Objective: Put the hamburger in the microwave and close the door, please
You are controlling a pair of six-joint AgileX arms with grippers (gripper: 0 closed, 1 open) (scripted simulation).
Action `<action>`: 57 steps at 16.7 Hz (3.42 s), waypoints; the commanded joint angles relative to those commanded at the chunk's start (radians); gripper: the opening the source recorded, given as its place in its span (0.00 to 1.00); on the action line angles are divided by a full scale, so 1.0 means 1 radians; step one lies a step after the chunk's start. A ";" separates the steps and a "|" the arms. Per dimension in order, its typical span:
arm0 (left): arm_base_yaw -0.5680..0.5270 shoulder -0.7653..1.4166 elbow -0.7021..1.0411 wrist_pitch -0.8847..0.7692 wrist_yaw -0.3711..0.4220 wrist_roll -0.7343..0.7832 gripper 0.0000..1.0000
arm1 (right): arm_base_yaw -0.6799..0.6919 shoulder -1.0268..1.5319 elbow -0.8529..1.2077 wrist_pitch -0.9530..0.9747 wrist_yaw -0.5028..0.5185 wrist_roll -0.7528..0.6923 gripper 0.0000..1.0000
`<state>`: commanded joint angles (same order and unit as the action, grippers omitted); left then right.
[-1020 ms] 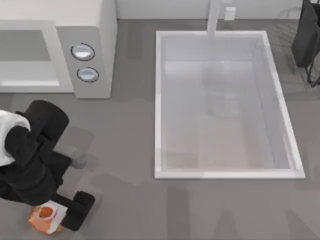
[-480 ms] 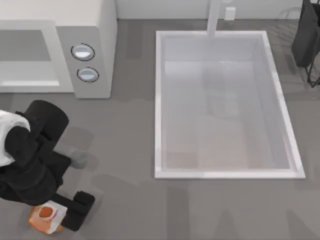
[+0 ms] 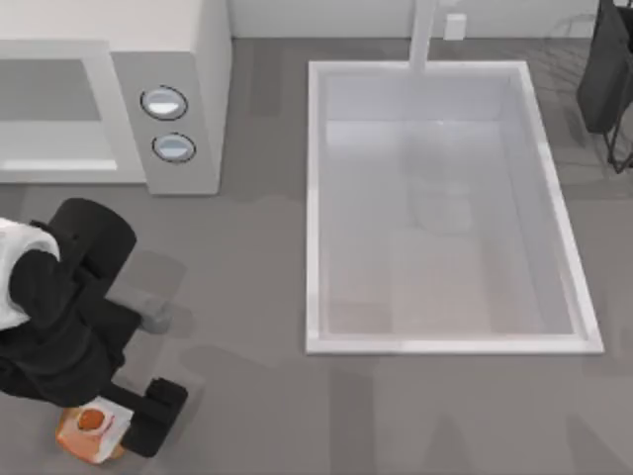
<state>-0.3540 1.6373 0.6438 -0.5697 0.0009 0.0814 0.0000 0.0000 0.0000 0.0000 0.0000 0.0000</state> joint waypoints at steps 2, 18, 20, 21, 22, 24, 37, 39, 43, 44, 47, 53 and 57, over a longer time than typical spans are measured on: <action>0.000 0.000 0.000 0.000 0.000 0.000 0.00 | 0.000 0.000 0.000 0.000 0.000 0.000 1.00; -0.003 -0.192 0.243 -0.427 0.002 -0.009 0.00 | 0.000 0.000 0.000 0.000 0.000 0.000 1.00; -0.004 -0.228 0.292 -0.500 0.002 -0.009 0.00 | 0.000 0.000 0.000 0.000 0.000 0.000 1.00; -0.004 -0.242 0.308 -0.521 0.002 -0.009 0.00 | 0.000 0.000 0.000 0.000 0.000 0.000 1.00; -0.004 -0.250 0.315 -0.531 0.002 -0.010 0.00 | 0.000 0.000 0.000 0.000 0.000 0.000 1.00; -0.004 -0.251 0.315 -0.532 0.002 -0.010 0.00 | 0.000 0.000 0.000 0.000 0.000 0.000 1.00; 0.150 0.017 0.333 -0.006 0.061 -0.006 0.00 | 0.000 0.000 0.000 0.000 0.000 0.000 1.00; 0.203 0.087 0.330 0.203 0.080 -0.005 0.00 | 0.000 0.000 0.000 0.000 0.000 0.000 1.00; 0.315 0.231 0.316 0.679 0.122 0.000 0.00 | 0.000 0.000 0.000 0.000 0.000 0.000 1.00; 0.343 0.267 0.310 0.795 0.132 0.001 0.00 | 0.000 0.000 0.000 0.000 0.000 0.000 1.00; 0.420 0.364 0.285 1.091 0.162 0.004 0.00 | 0.000 0.000 0.000 0.000 0.000 0.000 1.00; 0.522 0.458 0.235 1.413 0.199 0.003 0.00 | 0.000 0.000 0.000 0.000 0.000 0.000 1.00; 0.531 0.463 0.230 1.437 0.202 0.003 0.00 | 0.000 0.000 0.000 0.000 0.000 0.000 1.00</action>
<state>0.1767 2.0998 0.8737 0.8678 0.2034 0.0840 0.0000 0.0000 0.0000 0.0000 0.0000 0.0000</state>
